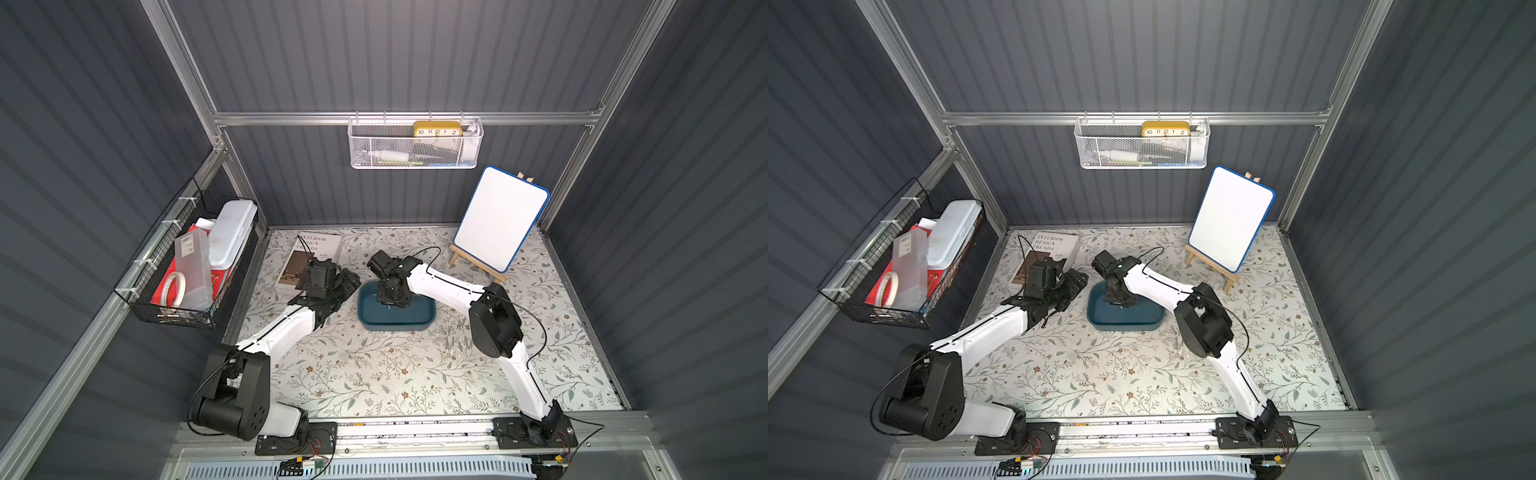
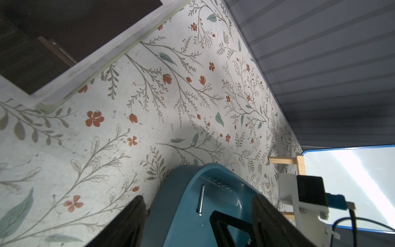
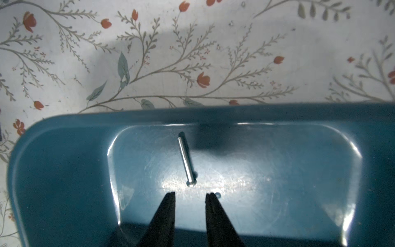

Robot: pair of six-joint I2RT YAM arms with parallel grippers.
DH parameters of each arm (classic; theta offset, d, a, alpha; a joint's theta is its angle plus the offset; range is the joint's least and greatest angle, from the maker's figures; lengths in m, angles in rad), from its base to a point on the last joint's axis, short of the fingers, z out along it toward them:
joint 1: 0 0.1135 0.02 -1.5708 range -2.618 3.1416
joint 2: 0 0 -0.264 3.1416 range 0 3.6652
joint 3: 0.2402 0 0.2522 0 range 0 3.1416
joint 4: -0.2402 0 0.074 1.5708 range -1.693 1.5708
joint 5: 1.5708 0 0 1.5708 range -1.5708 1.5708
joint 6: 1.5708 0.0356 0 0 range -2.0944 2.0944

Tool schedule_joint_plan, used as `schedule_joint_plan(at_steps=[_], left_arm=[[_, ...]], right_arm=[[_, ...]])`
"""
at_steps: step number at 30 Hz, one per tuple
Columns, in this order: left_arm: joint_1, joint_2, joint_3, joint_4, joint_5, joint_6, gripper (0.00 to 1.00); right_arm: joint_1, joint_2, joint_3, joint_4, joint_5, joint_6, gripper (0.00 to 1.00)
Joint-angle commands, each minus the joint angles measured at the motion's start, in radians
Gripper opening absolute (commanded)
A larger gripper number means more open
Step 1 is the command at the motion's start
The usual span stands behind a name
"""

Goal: Take out the screws from the storage box
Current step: Pick up the screw from the storage box.

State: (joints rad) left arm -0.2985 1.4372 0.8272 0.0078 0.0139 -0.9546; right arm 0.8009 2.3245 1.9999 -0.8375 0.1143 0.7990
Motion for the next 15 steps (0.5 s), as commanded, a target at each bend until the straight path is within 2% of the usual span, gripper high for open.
schedule_joint_plan(at_steps=[1, 8, 15], left_arm=[[0.005, -0.009, -0.014, 0.011, -0.014, -0.007, 0.81], [0.004, -0.017, -0.028, 0.022, -0.014, -0.015, 0.81], [0.004, -0.016, -0.033, 0.021, -0.02, -0.018, 0.81]], right_arm=[[-0.005, 0.038, 0.033, -0.022, 0.031, -0.028, 0.3], [-0.005, 0.095, 0.072, -0.039, 0.001, -0.07, 0.29], [0.0, 0.149, 0.116, -0.1, 0.031, -0.115, 0.27]])
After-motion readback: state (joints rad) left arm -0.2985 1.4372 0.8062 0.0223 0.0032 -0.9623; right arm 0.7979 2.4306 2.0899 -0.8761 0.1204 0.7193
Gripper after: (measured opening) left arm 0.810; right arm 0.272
